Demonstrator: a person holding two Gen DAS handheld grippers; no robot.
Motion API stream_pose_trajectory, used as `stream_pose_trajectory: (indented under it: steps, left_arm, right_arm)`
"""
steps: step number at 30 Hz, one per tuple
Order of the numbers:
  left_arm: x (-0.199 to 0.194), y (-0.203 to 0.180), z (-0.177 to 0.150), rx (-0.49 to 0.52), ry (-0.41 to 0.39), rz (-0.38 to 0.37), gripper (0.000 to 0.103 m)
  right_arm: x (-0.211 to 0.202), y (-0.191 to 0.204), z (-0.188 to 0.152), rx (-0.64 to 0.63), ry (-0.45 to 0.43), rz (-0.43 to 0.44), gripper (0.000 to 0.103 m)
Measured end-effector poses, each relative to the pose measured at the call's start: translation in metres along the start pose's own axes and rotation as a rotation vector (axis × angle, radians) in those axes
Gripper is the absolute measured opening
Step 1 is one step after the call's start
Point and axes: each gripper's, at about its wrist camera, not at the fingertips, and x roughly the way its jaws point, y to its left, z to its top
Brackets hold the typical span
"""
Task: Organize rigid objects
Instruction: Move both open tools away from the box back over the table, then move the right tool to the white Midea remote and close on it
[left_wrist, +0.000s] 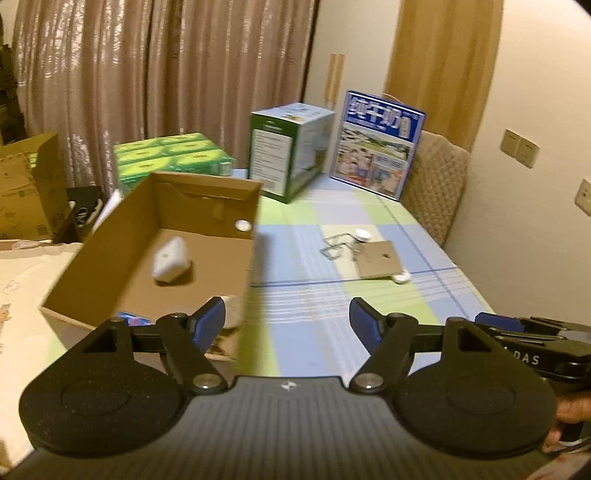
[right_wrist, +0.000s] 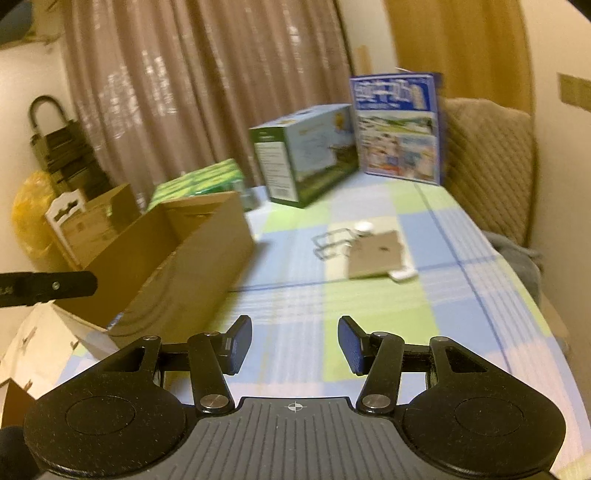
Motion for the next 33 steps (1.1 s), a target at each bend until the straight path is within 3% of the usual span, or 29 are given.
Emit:
stream_pose_trajectory:
  steps: [9, 16, 23, 25, 30, 33]
  left_arm:
    - [0.019, -0.051, -0.014, 0.041, 0.042, -0.056, 0.071]
    - [0.035, -0.073, -0.025, 0.068, 0.076, -0.052, 0.072]
    - [0.046, -0.085, -0.031, 0.082, 0.101, -0.051, 0.076]
    - [0.049, -0.088, -0.032, 0.081, 0.108, -0.053, 0.077]
    - [0.056, -0.09, -0.034, 0.073, 0.123, -0.044, 0.092]
    - [0.058, -0.091, -0.036, 0.078, 0.126, -0.037, 0.093]
  right_arm:
    - [-0.026, -0.045, -0.011, 0.081, -0.014, -0.063, 0.049]
    - [-0.037, -0.066, -0.017, 0.119, -0.016, -0.092, 0.051]
    - [-0.041, -0.079, -0.018, 0.144, -0.022, -0.117, 0.072]
    - [-0.042, -0.082, -0.019, 0.148, -0.024, -0.126, 0.075]
    - [-0.043, -0.085, -0.02, 0.147, -0.019, -0.137, 0.079]
    - [-0.041, -0.085, -0.02, 0.146, -0.011, -0.145, 0.082]
